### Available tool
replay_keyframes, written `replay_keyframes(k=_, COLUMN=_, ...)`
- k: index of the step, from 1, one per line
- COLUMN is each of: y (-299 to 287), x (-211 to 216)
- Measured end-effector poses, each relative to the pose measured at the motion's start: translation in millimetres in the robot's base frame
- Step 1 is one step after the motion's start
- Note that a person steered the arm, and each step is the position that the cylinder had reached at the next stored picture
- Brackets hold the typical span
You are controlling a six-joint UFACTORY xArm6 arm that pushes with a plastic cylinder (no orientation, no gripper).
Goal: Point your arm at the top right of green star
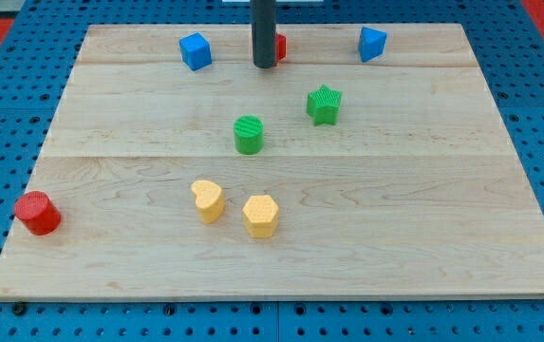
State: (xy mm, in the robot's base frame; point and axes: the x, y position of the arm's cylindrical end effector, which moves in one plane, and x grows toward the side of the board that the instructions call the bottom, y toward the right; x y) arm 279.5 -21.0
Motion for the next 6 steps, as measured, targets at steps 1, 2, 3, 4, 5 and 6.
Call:
replay_keyframes(k=1, y=-68.9, x=17.1)
replay_keyframes(k=2, y=-98.2, x=-7.7)
replay_keyframes(k=3, y=-103.2, x=-1.7)
replay_keyframes(k=4, y=-61.9, x=28.5)
replay_keyframes(k=5, y=46.5, x=33.6)
replay_keyframes(k=6, y=153.5, x=38.8)
